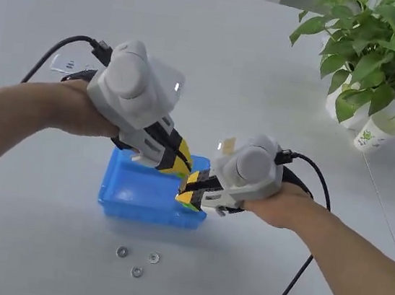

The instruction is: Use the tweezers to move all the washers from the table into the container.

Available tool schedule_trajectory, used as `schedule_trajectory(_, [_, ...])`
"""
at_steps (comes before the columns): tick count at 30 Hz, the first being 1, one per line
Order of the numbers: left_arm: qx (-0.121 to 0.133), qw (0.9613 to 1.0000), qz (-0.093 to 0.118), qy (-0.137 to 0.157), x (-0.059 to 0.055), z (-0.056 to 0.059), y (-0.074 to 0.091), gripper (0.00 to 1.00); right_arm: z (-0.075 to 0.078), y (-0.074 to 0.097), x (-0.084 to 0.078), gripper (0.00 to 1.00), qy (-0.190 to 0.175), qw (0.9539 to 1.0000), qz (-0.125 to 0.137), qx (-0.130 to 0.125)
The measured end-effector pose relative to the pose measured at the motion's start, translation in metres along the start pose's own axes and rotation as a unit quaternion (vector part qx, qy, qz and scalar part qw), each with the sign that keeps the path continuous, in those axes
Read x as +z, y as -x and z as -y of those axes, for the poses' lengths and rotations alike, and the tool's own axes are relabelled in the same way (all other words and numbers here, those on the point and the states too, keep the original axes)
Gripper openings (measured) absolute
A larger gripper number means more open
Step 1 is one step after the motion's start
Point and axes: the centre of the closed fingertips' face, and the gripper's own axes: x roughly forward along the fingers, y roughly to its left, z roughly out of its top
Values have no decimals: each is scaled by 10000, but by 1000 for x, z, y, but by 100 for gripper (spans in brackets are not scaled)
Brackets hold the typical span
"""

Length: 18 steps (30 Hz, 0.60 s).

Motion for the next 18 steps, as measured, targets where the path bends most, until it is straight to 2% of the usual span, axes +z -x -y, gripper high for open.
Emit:
schedule_trajectory(10, [-64, 9999, -8, 90, -9, -2, -5, 5, 0, -10, -6, 11, -18, 9998, -88, 154])
schedule_trajectory(18, [-87, 9999, 11, 133, -10, -3, -7, 5, 1, -13, -7, 11, 6, 9998, -105, 187])
